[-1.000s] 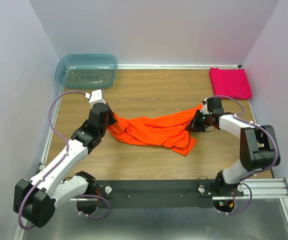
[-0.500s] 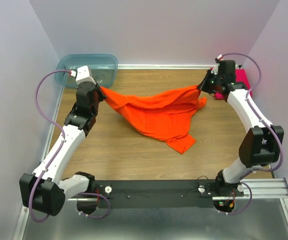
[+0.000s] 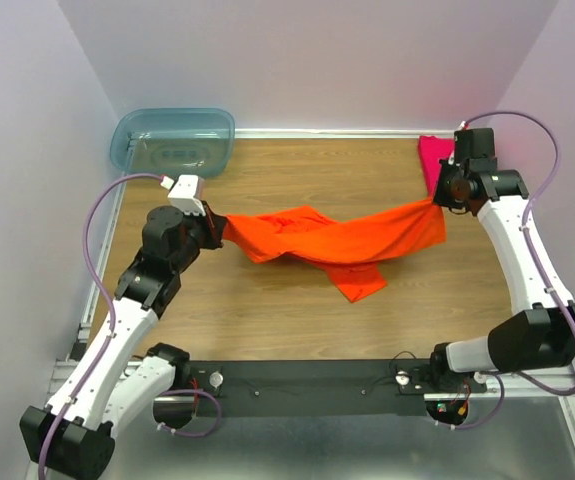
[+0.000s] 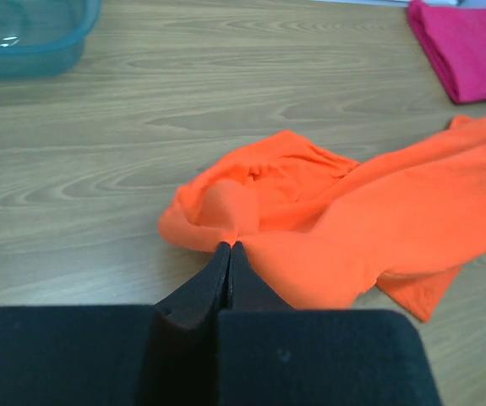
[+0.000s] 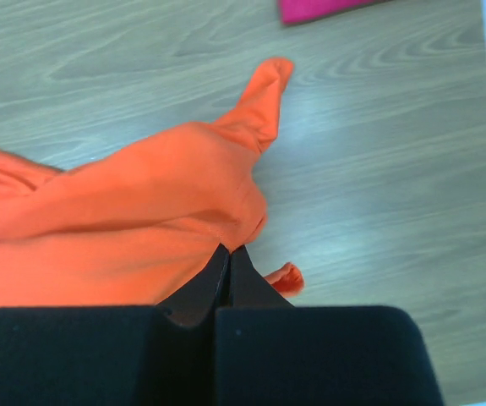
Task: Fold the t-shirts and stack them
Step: Flatten the tshirt out
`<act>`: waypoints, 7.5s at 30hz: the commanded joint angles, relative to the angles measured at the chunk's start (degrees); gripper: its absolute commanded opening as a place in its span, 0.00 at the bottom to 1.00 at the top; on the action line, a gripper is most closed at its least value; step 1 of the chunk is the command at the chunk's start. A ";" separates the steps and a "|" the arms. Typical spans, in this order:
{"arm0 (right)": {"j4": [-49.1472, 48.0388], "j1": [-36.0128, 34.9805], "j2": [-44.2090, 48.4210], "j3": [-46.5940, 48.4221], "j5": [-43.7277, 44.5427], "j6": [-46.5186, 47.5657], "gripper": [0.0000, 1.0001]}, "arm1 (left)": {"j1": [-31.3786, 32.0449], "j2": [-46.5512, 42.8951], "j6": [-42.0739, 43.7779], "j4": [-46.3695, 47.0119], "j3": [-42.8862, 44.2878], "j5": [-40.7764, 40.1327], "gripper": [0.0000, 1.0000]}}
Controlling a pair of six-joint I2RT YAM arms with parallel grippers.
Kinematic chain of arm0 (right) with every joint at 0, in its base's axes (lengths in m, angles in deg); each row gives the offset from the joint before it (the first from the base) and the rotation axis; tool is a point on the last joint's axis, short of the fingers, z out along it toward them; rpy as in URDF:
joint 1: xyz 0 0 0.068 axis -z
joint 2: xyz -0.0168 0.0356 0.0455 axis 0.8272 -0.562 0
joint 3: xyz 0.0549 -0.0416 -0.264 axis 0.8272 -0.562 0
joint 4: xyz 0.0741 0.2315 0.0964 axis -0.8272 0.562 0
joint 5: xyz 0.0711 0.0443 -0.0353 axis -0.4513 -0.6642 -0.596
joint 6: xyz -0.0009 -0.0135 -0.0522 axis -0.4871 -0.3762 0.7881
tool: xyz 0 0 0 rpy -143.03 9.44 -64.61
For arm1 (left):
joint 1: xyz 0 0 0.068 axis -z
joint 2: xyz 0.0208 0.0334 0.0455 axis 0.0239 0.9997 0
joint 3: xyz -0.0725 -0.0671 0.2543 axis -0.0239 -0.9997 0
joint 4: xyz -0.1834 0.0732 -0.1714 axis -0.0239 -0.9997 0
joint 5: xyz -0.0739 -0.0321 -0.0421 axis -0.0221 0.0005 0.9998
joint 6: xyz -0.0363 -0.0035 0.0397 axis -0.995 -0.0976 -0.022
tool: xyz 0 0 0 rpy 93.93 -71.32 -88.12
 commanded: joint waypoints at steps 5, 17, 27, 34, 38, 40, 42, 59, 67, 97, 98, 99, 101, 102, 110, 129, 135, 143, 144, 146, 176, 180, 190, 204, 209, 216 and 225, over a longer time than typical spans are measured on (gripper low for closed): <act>7.11 0.34 -7.28 -3.00 4.37 0.43 0.01 | 0.25 6.37 -3.82 -1.68 -1.27 6.96 0.00; -6.77 0.34 -26.43 -2.15 4.63 -2.38 0.32 | 0.25 19.13 -7.08 -0.02 0.12 -0.40 0.00; -11.52 0.34 -18.37 -4.15 -0.47 -3.70 0.56 | -1.94 23.61 -10.77 -1.07 4.26 -11.67 0.00; -11.97 1.21 -10.73 -14.34 1.03 -7.39 0.66 | -4.06 25.20 -11.56 -0.89 3.91 -10.80 0.00; -12.14 8.06 -5.28 -22.25 -8.54 -10.29 0.67 | -4.06 25.64 -12.09 -0.37 3.21 -7.98 0.00; -12.67 9.48 -1.33 -26.73 -12.41 -12.05 0.73 | -4.06 25.90 -12.27 -0.37 3.30 -7.54 0.00; -14.07 10.44 1.57 -30.85 -13.82 -14.24 0.75 | -4.06 25.81 -12.27 -0.28 3.30 -7.27 0.00; -27.70 12.29 2.91 -45.99 -17.79 -24.97 0.60 | -4.06 25.64 -10.60 -0.54 4.00 -10.00 0.00; -29.37 12.38 -0.08 -42.58 -15.67 -23.48 0.11 | -5.64 27.92 -9.90 0.78 8.20 -12.37 0.00; 2.45 12.29 -14.32 -15.59 -8.73 -8.10 0.57 | -5.20 31.44 -4.18 -7.05 11.03 -9.65 0.02; 1.58 12.29 -13.97 -14.89 -10.56 -8.10 0.57 | -5.20 31.96 -4.18 -7.13 12.07 -9.82 0.03; 1.40 12.29 -13.53 -14.44 -11.27 -8.01 0.57 | -5.20 32.66 -4.01 -7.22 12.35 -9.82 0.03; 0.69 12.21 -13.62 -14.00 -13.56 -7.57 0.54 | -5.20 33.02 -4.00 -6.61 12.44 -9.21 0.03; 0.26 11.94 -13.70 -15.04 -14.70 -7.40 0.51 | -5.20 33.37 -3.92 -6.52 12.26 -9.03 0.03; -7.74 9.92 -17.83 -21.03 -20.77 -8.10 0.31 | -5.20 34.08 -4.09 -6.34 11.56 -9.38 0.03; -18.38 9.92 -41.92 8.14 -15.23 -8.71 0.42 | -7.40 39.88 -5.23 -5.02 14.29 -9.65 0.02; -18.99 9.92 -30.26 0.19 -13.57 -8.80 0.60 | -7.40 38.82 -5.59 -4.67 12.35 -8.94 0.02; -24.52 10.01 -13.63 -19.61 -13.04 -13.19 0.59 | -7.23 37.68 -6.11 -4.32 11.65 -7.80 0.02; -25.75 10.01 -12.57 -21.28 -13.30 -13.72 0.58 | -7.14 37.59 -6.03 -4.41 11.73 -7.89 0.02; -29.26 10.18 -10.37 -25.85 -14.00 -14.43 0.57 | -7.14 37.51 -5.68 -4.50 11.73 -7.71 0.02; -37.63 7.99 -23.80 -12.69 -30.26 -17.42 0.55 | -7.14 37.42 -4.71 -4.85 11.82 -7.54 0.00; -36.32 7.81 -21.54 -13.46 -23.70 -17.24 0.55 | -7.05 37.59 -4.88 -4.93 12.00 -7.36 0.00; -32.44 14.57 -13.79 -25.86 -23.13 -11.11 0.57 | -7.05 37.24 -4.97 -4.59 11.21 -7.19 0.00; -48.88 16.60 -18.00 -33.95 -36.06 -9.24 0.85 | -7.05 36.01 -4.53 -4.32 10.07 -6.92 0.00; -52.04 16.51 -19.68 -35.52 -39.57 -9.77 0.84 | -7.05 35.57 -4.53 -4.23 9.71 -6.92 0.00; -52.66 16.60 -18.63 -40.10 -46.08 -11.79 0.77 | -7.05 35.48 -4.44 -4.14 9.45 -6.66 0.00; -49.59 16.78 -11.08 -40.02 -45.12 -13.99 0.58 | -7.05 35.66 -3.92 -4.23 10.68 -6.57 0.00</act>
